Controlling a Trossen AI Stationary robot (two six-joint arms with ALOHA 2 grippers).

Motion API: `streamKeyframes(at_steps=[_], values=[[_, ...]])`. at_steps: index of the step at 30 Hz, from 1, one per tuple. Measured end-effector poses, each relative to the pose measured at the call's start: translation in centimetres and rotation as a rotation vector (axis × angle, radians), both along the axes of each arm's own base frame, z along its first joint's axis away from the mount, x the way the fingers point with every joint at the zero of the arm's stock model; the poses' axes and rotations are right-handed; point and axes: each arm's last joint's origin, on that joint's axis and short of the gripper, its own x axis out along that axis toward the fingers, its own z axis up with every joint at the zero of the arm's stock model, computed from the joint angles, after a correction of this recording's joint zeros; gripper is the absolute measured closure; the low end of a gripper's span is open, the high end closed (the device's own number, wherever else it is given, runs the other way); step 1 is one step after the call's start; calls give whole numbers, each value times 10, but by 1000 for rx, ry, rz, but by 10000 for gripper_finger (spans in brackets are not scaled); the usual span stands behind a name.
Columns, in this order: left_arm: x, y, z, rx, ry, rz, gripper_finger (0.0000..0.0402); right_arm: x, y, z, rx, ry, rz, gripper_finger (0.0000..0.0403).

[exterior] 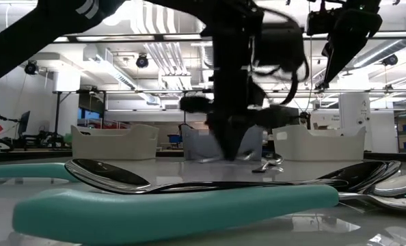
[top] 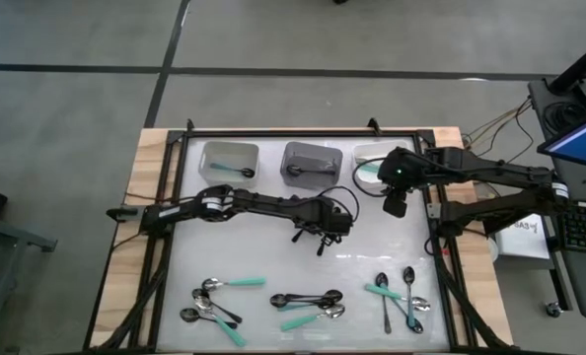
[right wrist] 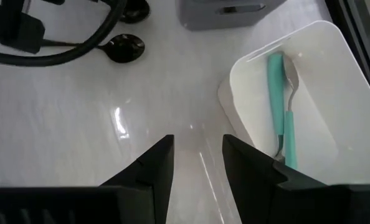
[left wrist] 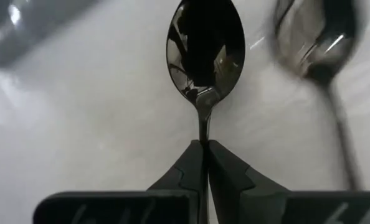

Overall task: Sort silverware by color (type)
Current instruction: Put the black spoon into the black bin

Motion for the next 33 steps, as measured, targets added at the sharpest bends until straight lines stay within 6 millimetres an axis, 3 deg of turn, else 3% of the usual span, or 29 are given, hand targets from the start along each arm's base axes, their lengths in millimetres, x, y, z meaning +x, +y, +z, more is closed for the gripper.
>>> streamKeyframes(at_steps=[5, 13, 18, 22, 29, 33], values=[[9, 3, 41, 97, -87, -60, 401, -1, 0, 1, 3, -9, -11, 275], [9, 19, 67, 174, -159, -98, 401, -2, 0, 1, 6, -13, -20, 275], [9, 38, 72, 298, -110, -148, 401, -1, 0, 1, 6, -17, -22, 275], [7, 72, 77, 366, -39, -205, 401, 0, 0, 2, 3, -33, -23, 275], [2, 122, 66, 402, 105, -319, 402, 1, 0, 2, 12, -37, -43, 275], [-6, 138, 59, 368, 202, -384, 402, 1, 0, 2, 20, -39, -59, 275]])
